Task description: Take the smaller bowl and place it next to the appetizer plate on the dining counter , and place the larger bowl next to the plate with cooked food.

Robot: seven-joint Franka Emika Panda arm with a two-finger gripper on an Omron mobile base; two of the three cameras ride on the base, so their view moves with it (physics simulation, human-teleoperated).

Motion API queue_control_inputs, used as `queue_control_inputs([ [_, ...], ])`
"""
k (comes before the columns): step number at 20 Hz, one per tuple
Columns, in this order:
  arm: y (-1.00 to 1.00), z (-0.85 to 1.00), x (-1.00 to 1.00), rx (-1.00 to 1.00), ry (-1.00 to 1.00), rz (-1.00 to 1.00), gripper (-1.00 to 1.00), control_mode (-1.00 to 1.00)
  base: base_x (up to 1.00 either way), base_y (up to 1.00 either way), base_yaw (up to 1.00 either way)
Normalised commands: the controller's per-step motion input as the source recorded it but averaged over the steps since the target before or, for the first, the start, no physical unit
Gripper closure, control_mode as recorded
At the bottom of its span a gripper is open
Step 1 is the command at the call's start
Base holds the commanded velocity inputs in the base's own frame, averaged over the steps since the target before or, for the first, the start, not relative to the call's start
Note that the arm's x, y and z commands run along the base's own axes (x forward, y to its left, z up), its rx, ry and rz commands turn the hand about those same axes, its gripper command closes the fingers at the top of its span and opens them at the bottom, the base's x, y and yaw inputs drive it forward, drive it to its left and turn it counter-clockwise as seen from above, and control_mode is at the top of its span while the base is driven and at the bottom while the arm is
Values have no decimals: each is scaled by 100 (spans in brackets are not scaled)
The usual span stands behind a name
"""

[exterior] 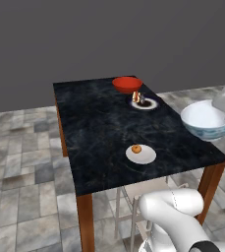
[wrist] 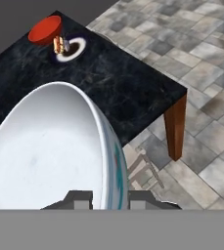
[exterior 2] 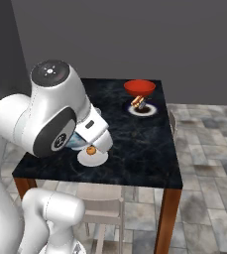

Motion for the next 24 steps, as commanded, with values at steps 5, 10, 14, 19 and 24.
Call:
queue_control_inputs([
  [5,-29,-40,54,0,8,-10,100,-100,0,0,0],
  [10,-2,-36,36,0,3,-3,100,-100,0,0,0],
  [14,0,-36,26,0,0,0,100,-100,0,0,0],
  [19,-1,-37,27,0,0,0,100,-100,0,0,0],
  [24,-13,-35,32,7,0,0,100,-100,0,0,0],
])
